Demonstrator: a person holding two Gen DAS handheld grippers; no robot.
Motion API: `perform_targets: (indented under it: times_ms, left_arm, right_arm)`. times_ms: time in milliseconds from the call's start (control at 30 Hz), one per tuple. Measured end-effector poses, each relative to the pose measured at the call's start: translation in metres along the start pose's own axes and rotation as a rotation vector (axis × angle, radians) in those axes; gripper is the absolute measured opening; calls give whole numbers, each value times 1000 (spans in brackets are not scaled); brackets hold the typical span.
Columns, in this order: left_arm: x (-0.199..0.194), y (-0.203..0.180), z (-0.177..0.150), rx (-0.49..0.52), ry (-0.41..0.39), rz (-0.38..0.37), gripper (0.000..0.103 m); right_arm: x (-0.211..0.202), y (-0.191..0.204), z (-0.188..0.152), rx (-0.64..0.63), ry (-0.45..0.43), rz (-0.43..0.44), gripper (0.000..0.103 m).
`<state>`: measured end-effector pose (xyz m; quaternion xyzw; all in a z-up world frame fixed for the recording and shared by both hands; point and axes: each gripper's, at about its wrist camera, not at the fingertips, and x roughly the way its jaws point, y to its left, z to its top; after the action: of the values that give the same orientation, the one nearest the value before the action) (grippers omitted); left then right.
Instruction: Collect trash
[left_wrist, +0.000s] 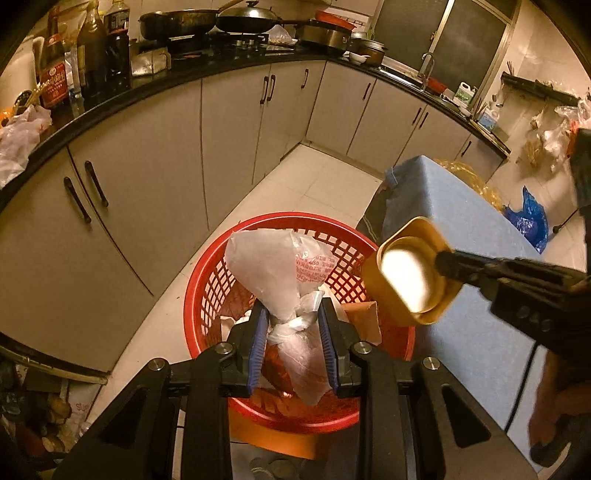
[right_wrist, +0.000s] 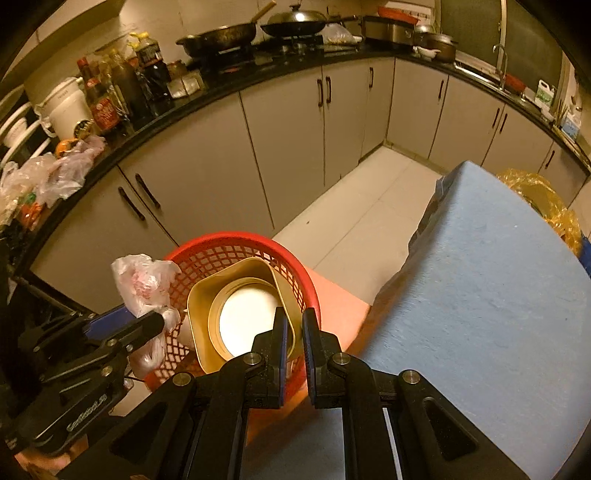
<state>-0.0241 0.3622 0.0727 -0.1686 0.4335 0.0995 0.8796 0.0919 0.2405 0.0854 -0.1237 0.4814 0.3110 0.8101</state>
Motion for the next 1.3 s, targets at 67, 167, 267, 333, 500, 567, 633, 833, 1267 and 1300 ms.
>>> perform_targets:
  times_ms: [67,167,267,333,500,567,633,833,1267,1300]
  left_arm:
    - [4,3,0,-12,4,-6,29]
    - [8,8,-1,-27,6,-9,39]
    - [4,7,-3,-31,-14,-11,55]
    - [1,6,-5,-30,-26,-13,57]
    - [-12,-3,-8,-8,-66,8,63]
    - [-23,-8,-13,-2,-97,28,66]
    - [-35,-13,-18,4,-120,53,70]
    - [-83,-31,-50,-57,-163,141,80]
    - [-188,-128,-141,-72,-283,376,97]
    - [-194,-135,-145,-63,-293,396,97]
  right_arm:
    - [7,1,1,10,12,8,12]
    - [10,0,2,15,13,14,21]
    - [2,-2,3,25,-11,19,27]
    - [-6,-6,1,41,-24,18,33]
    - [-29,-10,-4,24,-57,-21,55]
    - [-37,-12,-7,22,-74,-34,68]
    - [-43,-14,-12,22,-80,-37,76]
    - [-78,-19,-49,-12,-82,-2,77]
    - [-221,-52,-191,-99,-228,28,92]
    - [-230,-52,-199,-121,-245,22,92]
